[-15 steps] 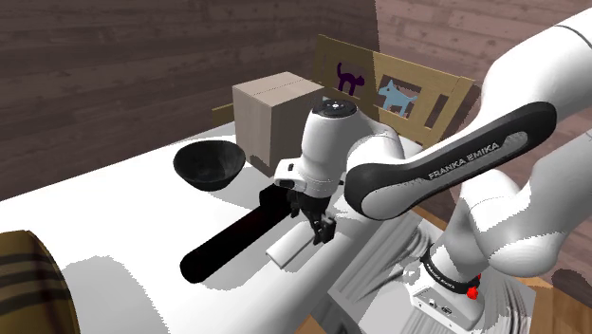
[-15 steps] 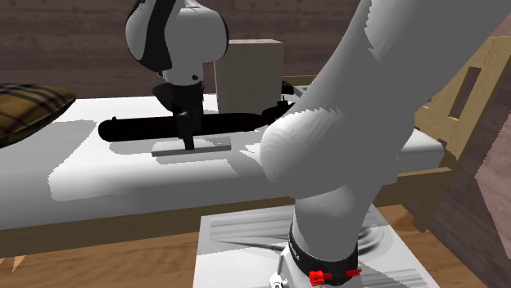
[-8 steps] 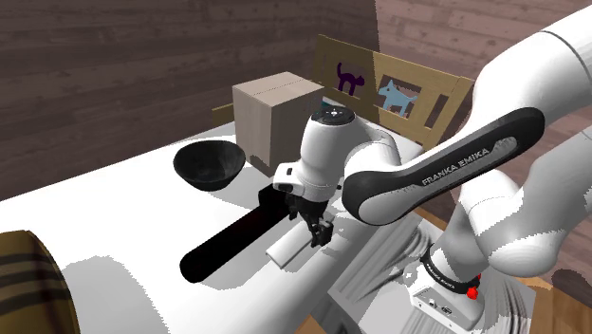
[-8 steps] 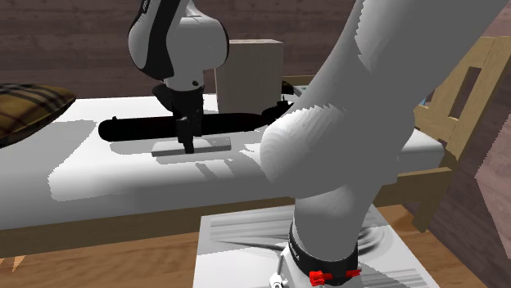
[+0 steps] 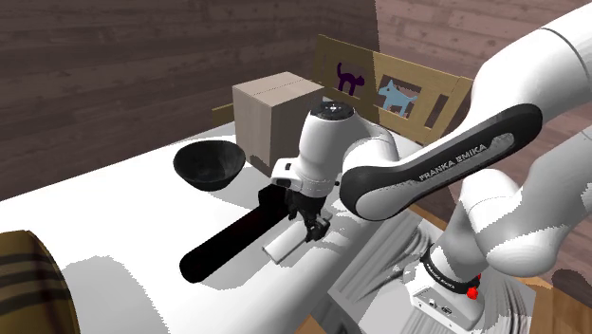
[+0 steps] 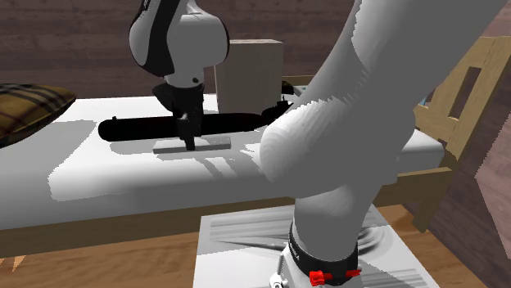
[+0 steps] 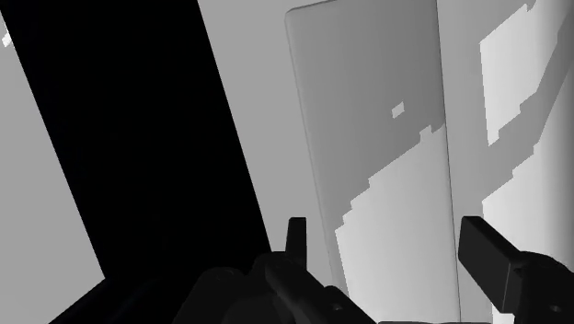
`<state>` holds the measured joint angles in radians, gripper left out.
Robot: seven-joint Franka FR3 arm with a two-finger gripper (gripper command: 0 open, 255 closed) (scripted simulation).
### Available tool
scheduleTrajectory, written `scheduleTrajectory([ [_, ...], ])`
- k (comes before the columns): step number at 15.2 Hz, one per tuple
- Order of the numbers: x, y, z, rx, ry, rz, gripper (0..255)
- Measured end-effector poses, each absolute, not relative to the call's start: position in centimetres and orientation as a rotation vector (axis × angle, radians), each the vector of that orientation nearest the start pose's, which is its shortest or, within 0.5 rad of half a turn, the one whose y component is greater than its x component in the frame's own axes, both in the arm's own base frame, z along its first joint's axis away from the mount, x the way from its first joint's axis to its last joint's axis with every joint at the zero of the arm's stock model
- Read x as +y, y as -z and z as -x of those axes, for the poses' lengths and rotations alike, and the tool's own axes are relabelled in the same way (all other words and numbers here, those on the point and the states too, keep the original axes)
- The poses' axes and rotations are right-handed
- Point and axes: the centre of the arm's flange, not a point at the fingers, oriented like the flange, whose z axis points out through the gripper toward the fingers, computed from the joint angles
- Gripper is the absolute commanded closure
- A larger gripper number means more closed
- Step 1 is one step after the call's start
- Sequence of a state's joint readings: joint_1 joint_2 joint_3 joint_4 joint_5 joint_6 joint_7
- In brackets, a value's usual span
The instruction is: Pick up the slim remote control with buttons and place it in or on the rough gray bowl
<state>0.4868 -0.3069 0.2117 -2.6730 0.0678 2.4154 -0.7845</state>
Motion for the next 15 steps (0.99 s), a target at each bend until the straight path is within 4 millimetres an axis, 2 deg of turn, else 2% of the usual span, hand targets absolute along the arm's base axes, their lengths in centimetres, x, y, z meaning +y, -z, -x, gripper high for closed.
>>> scheduleTrajectory([
  [8,25.9,-34.0,-30.4,-2.084,0.036,2.371,255],
  [15,25.8,-37.4,-30.3,-2.085,0.023,2.369,255],
])
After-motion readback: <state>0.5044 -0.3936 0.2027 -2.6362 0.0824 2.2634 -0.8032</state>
